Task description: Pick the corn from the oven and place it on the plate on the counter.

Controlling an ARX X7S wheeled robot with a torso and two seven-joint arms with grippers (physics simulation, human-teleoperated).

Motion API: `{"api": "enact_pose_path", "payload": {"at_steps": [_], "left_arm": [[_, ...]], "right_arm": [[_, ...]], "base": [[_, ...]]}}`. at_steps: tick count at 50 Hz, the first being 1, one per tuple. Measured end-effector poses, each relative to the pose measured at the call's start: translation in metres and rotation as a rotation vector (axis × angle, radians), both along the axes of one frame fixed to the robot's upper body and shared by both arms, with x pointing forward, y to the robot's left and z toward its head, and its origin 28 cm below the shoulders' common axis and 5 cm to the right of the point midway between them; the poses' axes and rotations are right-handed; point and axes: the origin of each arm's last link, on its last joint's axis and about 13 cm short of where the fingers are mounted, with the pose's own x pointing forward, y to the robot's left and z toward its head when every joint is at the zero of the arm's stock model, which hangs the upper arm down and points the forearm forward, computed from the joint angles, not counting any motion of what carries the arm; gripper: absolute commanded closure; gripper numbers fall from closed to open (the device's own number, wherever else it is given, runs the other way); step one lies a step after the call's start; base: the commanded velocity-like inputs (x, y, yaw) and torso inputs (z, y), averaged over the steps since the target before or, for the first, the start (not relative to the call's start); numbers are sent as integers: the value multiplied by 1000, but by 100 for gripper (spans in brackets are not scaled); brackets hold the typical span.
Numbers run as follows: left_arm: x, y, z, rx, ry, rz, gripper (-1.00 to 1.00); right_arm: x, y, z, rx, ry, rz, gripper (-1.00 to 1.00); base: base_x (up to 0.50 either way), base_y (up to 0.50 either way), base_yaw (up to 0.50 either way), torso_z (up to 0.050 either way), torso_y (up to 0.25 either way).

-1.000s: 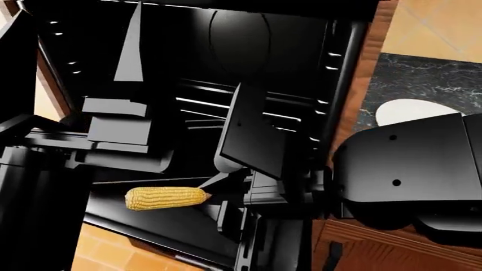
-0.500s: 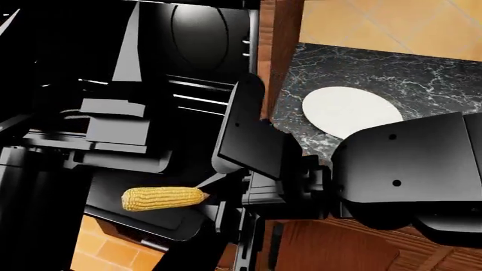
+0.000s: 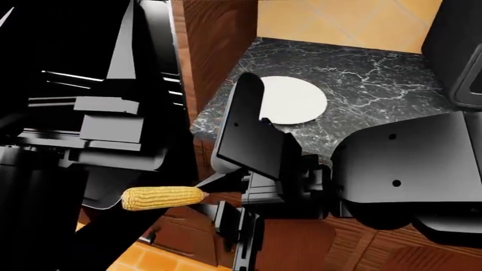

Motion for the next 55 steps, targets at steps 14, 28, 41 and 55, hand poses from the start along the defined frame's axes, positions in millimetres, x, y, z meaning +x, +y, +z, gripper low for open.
{"api": "enact_pose_path", "payload": {"at_steps": [14, 28, 41, 55], "left_arm": [[0, 0, 2, -2, -7, 0, -100], [-1, -1, 1, -1, -5, -7, -100], [-1, -2, 0, -2, -3, -13, -100], [-1, -3, 0, 0, -1, -20, -100]], "right_arm": [[2, 0, -1, 3, 0, -4, 100], [4, 1, -1, 25, 3, -17, 100], [5, 1, -2, 26, 8, -32, 100], [6, 1, -3, 32, 4, -40, 100]], "base": [[-16, -508, 0, 0, 0], [78, -171, 0, 0, 0], [235, -451, 0, 0, 0], [290, -434, 0, 0, 0]]}}
